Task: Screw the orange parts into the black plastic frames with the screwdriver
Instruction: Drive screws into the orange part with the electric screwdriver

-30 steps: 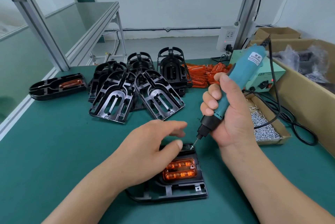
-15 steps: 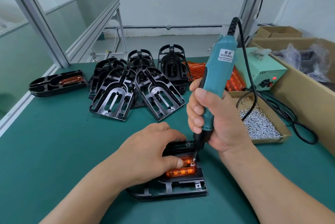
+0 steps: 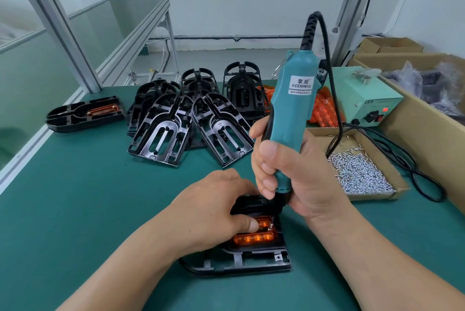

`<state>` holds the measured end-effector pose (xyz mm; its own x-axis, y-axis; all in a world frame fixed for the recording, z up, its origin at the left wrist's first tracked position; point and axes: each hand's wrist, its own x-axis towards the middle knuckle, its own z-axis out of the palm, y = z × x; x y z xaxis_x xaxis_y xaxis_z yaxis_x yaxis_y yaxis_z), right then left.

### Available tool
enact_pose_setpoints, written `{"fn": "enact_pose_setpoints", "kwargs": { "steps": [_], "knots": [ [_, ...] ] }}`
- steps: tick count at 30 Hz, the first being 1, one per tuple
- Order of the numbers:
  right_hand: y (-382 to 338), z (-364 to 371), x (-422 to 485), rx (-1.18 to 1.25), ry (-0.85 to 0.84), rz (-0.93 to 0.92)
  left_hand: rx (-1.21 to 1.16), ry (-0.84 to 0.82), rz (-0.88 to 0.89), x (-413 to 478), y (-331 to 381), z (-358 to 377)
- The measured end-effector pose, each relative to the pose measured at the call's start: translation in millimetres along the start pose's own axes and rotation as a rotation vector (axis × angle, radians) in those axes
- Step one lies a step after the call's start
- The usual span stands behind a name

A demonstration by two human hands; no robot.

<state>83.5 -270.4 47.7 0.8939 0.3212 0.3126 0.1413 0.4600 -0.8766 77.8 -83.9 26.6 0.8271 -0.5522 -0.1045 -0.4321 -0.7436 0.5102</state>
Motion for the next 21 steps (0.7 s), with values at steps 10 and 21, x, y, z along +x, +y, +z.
{"fn": "enact_pose_setpoints", "kwargs": {
  "steps": [10,21],
  "knots": [
    [2.9,9.7,-3.9,-0.194,-0.241,0.04,-0.149,0.062,-0.018,-1.1,2.5,2.7],
    [3.1,3.4,-3.9,-0.179,-0.261,0.074,-0.176,0.069,-0.01,-0.8,4.2,1.1]
  ]
}}
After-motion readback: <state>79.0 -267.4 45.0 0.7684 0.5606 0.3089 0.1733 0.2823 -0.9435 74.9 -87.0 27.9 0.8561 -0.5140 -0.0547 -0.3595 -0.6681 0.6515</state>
